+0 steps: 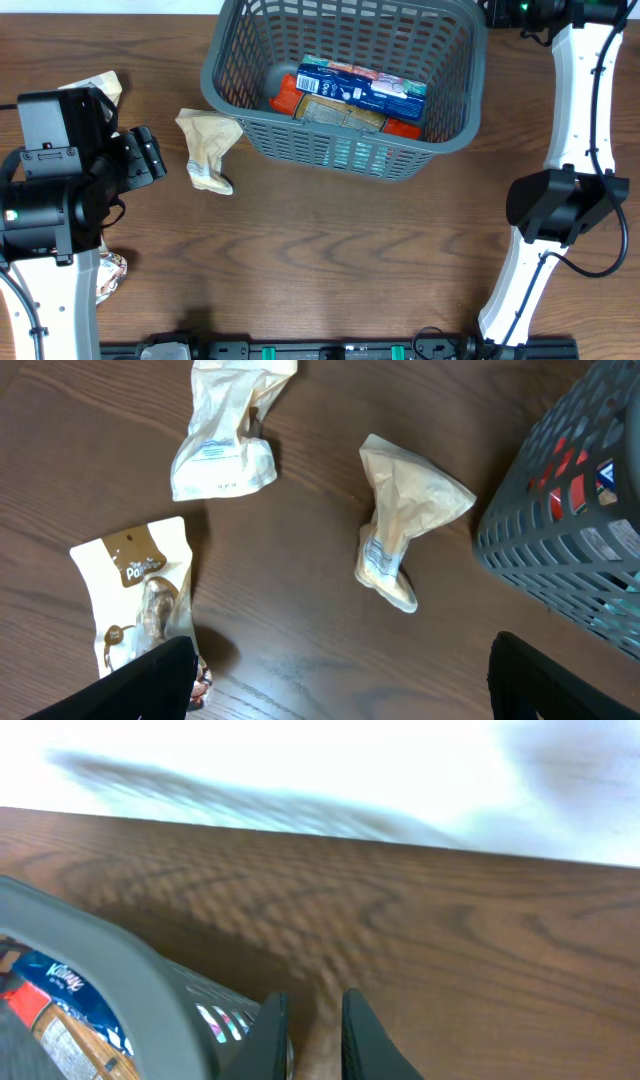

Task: Pack container
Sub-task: 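Open the right gripper and withdraw it to the right edge, then reach the left gripper to the beige pouch beside the basket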

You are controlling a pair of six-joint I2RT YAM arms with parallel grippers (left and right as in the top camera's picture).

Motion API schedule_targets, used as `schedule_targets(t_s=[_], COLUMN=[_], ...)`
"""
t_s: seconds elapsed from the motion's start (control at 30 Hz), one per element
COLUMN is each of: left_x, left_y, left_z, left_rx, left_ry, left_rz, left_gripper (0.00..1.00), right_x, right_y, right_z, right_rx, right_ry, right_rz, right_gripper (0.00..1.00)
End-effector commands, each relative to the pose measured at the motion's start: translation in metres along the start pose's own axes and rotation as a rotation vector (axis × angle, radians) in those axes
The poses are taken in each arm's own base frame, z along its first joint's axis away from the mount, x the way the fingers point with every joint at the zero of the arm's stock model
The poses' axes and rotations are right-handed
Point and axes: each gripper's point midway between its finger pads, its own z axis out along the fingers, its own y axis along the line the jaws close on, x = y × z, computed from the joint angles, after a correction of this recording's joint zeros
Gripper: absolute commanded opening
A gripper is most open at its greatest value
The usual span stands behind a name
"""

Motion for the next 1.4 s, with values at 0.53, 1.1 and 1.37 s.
schedule_targets(t_s=[0.53, 1.1, 1.37], left_x=[-0.009, 0.000, 0.033], left_y=[0.011, -0.011, -0.038], left_z=[-0.006, 0.132, 0.219], left_rx=[-0.060, -0.079, 0.022], left_ry=[-0.039, 0.279, 0.467], left_rz=[0.027, 0.070, 0.060], left_gripper=[0.82, 0.90, 0.90], right_x=[0.001, 0.053, 0.059], right_y=[-0.081, -0.090, -0.089], right_z=[-0.018, -0.029, -0.030], right_rx=[0.397, 0.360, 0.354], right_ry=[-0.036, 0.165, 0.196], right_rz=[0.210, 0.261, 0.228], right_gripper=[0.82, 0.99, 0.99])
